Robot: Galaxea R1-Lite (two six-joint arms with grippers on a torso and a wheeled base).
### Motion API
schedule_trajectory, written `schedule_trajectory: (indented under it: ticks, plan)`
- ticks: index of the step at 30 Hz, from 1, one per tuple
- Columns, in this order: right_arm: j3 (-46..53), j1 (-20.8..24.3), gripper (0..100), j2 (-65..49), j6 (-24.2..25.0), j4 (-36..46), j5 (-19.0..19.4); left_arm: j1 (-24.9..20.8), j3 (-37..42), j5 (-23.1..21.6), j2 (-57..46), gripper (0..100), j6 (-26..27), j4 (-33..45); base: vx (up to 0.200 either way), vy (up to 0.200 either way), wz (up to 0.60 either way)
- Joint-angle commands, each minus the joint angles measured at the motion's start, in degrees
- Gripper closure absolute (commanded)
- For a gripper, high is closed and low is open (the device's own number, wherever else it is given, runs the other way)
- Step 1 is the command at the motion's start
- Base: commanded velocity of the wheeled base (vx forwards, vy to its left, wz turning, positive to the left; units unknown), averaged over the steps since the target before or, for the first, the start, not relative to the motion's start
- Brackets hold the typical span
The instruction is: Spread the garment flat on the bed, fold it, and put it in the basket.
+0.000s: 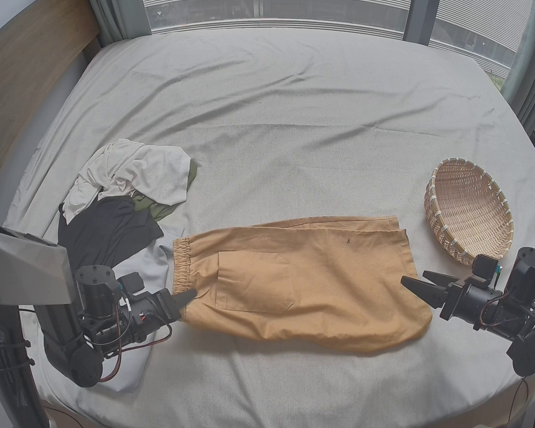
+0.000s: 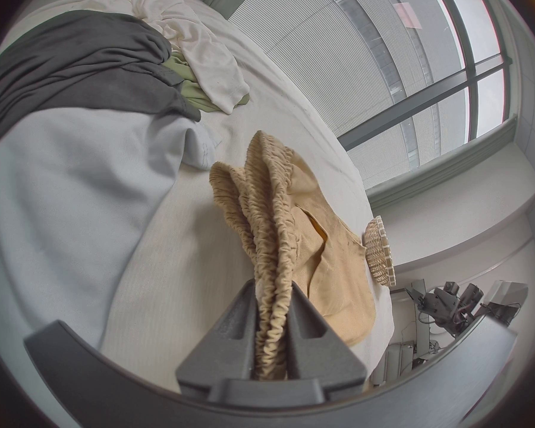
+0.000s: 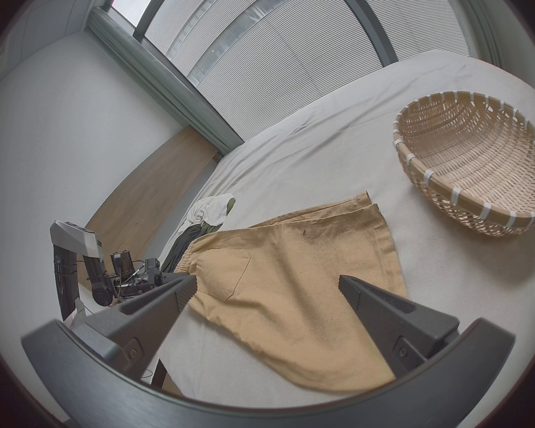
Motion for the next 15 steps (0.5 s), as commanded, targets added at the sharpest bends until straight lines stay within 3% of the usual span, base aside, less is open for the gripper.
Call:
schedule_trajectory:
  ticks: [1, 8, 15]
  plan:
    - [-2.5, 1.8, 0, 2.3, 0.0, 0.0, 0.2, 0.4, 3.5, 0.2, -3.5, 100, 0.2, -0.1, 0.000, 0.000, 0.00]
    - [-7.2, 2.0, 0, 2.5, -0.3, 0.0, 2.4, 8.2, 4.4, -0.4, -5.7, 100, 5.9, -0.1, 0.000, 0.000, 0.00]
    - [-7.6, 1.9, 0, 4.1, -0.3, 0.0, 2.5, 13.1, 5.1, -5.9, -6.7, 100, 6.4, -0.1, 0.000, 0.000, 0.00]
